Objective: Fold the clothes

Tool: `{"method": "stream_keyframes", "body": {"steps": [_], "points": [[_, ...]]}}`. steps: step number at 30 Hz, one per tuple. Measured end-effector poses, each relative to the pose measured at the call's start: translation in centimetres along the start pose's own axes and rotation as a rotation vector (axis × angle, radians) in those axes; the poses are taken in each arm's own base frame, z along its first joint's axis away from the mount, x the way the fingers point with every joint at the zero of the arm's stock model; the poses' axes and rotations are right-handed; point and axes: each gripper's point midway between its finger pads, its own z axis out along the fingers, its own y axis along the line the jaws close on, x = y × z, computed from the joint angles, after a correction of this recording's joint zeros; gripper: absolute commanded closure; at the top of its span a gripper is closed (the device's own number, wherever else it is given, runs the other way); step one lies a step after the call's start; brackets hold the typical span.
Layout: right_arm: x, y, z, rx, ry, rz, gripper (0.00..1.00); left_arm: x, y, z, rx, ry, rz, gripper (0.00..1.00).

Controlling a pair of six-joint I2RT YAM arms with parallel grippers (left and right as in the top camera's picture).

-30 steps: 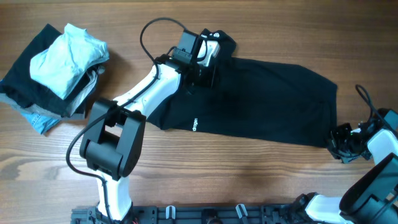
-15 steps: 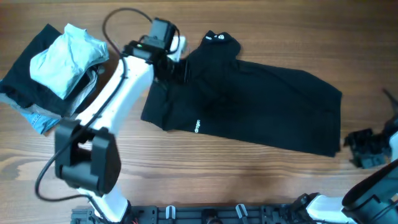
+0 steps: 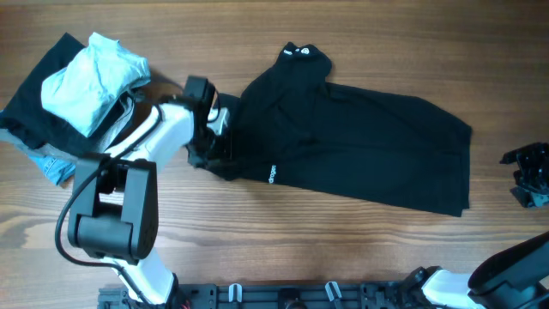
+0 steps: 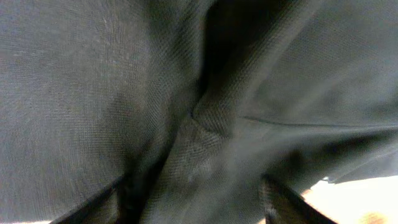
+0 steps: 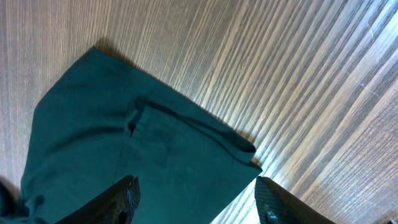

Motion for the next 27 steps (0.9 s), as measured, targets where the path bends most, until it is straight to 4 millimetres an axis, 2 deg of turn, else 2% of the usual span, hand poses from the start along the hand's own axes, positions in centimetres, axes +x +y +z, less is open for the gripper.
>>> {"method": "stream_keyframes", "body": {"steps": [1,4,6,8,10,11,12,14,18,19,20,21,22,24,25,26,27], "points": [[0.0,0.0,0.0,0.0,0.001,0.0,0.36,-0.3,0.0,-0.1,0.01,-0.031,0.004,0.94],[0.0,0.0,0.0,0.001,0.001,0.0,0.36,0.8,0.9,0.5,-0.011,-0.013,-0.046,0.96],[0.1,0.0,0.0,0.001,0.002,0.0,0.36,2.8,1.8,0.4,-0.042,0.064,-0.131,0.96],[0.0,0.0,0.0,0.0,0.002,0.0,0.36,4.8,3.6,-0.1,-0.066,0.143,-0.231,0.83],[0.0,0.2,0.0,-0.012,0.0,-0.016,0.37,5.9,5.7,-0.8,-0.078,0.183,-0.328,0.72],[-0.2,0.7,0.0,-0.037,-0.003,-0.039,0.38,6.0,6.6,-1.1,-0.074,0.185,-0.361,0.62],[-0.4,1.5,0.0,-0.075,-0.011,-0.073,0.39,5.9,7.0,-1.3,-0.067,0.184,-0.372,0.53],[-0.6,4.5,-0.2,-0.189,-0.035,-0.2,0.42,5.2,7.1,-2.2,-0.052,0.181,-0.369,0.47],[0.7,12.2,-0.5,-0.374,-0.109,-0.519,0.41,0.9,5.4,-6.5,-0.026,0.09,-0.323,0.5],[1.3,13.9,-0.5,-0.398,-0.128,-0.58,0.41,-1.5,4.6,-8.1,-0.005,0.014,-0.292,0.52],[1.5,14.8,-0.5,-0.404,-0.144,-0.609,0.41,-2.9,4.0,-8.9,0.012,-0.035,-0.268,0.51],[1.6,16.3,-0.3,-0.419,-0.174,-0.653,0.41,-5.8,2.9,-10.0,0.052,-0.142,-0.203,0.54],[1.7,17.0,-0.1,-0.421,-0.184,-0.67,0.41,-8.5,1.4,-11.0,0.087,-0.246,-0.134,0.54],[1.6,17.9,0.9,-0.421,-0.192,-0.692,0.42,-11.3,-0.8,-11.8,0.123,-0.361,-0.031,0.57],[1.4,18.2,2.0,-0.415,-0.19,-0.698,0.42,-12.9,-2.6,-12.1,0.141,-0.428,0.041,0.55],[1.1,18.3,3.2,-0.404,-0.178,-0.695,0.41,-13.7,-4.2,-12.1,0.153,-0.463,0.096,0.38],[0.8,18.6,4.1,-0.404,-0.181,-0.696,0.4,-14.1,-5.1,-11.8,0.156,-0.482,0.128,0.33]]}}
